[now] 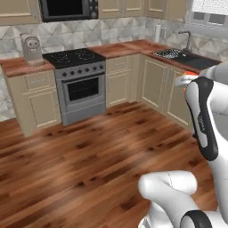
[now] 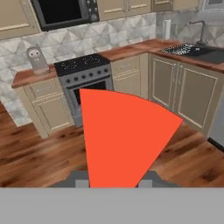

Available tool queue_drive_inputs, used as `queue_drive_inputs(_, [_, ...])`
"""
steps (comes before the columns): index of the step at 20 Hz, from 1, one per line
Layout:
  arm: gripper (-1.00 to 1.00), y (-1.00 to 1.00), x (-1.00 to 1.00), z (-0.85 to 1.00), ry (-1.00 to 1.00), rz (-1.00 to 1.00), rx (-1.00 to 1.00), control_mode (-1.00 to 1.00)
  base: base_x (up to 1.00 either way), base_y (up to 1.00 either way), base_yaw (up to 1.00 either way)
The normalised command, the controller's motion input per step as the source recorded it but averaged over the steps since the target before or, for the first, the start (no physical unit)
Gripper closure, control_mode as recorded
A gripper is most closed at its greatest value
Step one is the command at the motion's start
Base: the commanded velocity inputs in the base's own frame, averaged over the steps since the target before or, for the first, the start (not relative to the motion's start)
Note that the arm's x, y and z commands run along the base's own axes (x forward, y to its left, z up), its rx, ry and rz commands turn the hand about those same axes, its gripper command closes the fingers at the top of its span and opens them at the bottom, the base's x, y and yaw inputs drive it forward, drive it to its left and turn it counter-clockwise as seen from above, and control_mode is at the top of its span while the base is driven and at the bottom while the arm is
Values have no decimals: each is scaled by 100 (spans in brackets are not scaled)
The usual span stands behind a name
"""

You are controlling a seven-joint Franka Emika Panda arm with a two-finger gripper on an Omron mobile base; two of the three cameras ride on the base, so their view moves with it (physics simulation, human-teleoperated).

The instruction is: Take the cheese, fish, and squash from the fridge and place them on the plate on the dining counter to create an appetizer plate.

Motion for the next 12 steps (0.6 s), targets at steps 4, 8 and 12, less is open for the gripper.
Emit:
queue_drive_inputs(4, [100, 0, 0, 0, 0, 0, 0, 100, -67, -2, 53])
queue_drive_inputs(8, [100, 0, 0, 0, 0, 0, 0, 100, -51, -6, 50])
queue_drive_inputs(12, [100, 0, 0, 0, 0, 0, 0, 100, -36, -4, 49])
